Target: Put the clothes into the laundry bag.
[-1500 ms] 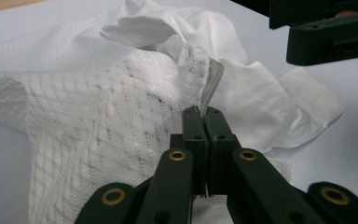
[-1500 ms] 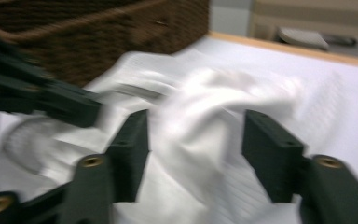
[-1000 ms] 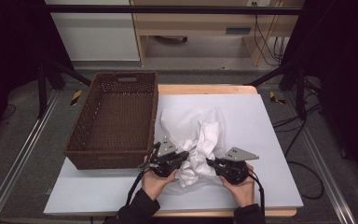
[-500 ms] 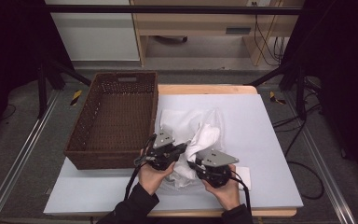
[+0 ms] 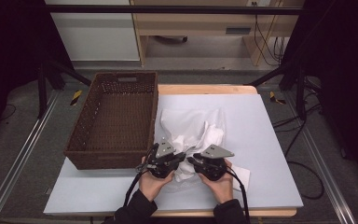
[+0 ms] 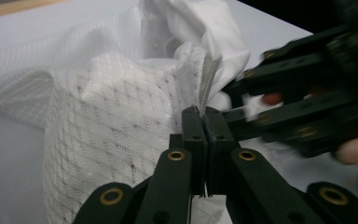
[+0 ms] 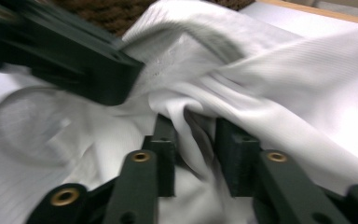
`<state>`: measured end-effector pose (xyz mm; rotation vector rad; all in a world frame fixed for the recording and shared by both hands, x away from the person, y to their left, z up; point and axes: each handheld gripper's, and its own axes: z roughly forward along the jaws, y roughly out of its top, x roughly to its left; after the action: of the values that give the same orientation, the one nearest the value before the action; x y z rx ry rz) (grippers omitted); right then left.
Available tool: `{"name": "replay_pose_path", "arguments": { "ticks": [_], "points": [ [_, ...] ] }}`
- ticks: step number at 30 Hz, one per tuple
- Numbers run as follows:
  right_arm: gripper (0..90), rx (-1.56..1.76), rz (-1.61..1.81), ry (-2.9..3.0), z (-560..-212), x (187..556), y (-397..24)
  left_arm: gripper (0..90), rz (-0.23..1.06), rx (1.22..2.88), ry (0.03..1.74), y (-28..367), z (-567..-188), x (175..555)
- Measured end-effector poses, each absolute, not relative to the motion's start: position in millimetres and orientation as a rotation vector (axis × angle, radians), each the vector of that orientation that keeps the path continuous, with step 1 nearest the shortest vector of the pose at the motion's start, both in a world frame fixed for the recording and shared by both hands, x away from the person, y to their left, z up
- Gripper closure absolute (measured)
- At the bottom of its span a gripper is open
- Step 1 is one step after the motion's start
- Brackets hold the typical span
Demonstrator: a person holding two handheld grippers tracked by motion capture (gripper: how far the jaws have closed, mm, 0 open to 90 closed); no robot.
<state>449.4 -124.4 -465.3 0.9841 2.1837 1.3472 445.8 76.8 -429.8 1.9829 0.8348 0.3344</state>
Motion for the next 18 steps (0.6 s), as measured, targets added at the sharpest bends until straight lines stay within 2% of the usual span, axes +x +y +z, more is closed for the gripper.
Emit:
{"name": "replay_pose_path", "arguments": {
  "ticks": [6,10,13,16,18],
  "points": [
    [57.1,0.980,1.354,2.117,-444,425,-169,88.7,0.347,2.008,0.836,76,-439,448],
    [36.3,1.049,1.351,2.002,-430,433,-190,88.7,0.347,2.010,0.833,76,-441,449],
    [27.5,1.104,1.294,1.987,-438,453,-188,88.7,0.349,2.014,0.827,76,-440,449],
    [25.1,1.183,1.276,1.974,-450,476,-187,88.7,0.351,2.017,0.823,77,-441,449],
    [27.4,1.246,1.290,1.994,-458,488,-187,88.7,0.347,2.016,0.824,77,-441,449]
  ]
}}
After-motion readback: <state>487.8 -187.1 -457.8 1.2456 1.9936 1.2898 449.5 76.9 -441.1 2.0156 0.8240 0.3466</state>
